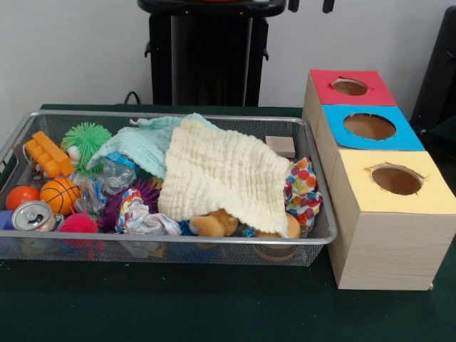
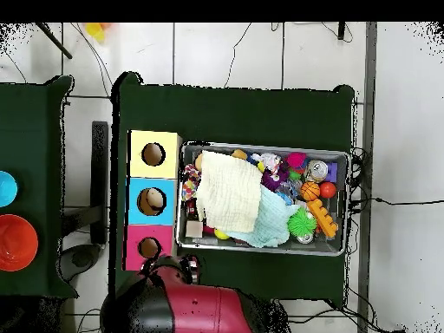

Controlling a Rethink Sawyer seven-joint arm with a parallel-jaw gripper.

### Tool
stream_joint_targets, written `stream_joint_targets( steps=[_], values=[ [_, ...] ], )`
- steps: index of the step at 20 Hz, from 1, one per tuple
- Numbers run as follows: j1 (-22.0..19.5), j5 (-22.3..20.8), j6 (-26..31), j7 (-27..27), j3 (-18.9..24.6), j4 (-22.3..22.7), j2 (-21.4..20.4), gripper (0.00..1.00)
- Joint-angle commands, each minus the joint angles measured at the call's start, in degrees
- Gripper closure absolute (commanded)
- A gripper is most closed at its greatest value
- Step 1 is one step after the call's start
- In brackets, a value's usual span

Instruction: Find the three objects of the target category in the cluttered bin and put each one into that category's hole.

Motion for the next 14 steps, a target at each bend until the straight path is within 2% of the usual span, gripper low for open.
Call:
stream_joint_targets(
  steps=[1,4,8,14],
  values=[
    [-3.10,-3.32,-3.63,6.84,0.65,-3.87,5.52,0.00],
    [-4.21,-3.00,-6.47,6.86,1.30,-4.53,7.54,0.00],
    [-5.79,-3.09,-7.16,4.76,2.70,-5.61,9.46,0.00],
    [-6.62,-3.56,-9.39,5.24,2.14,-6.98,11.60,0.00]
  ],
)
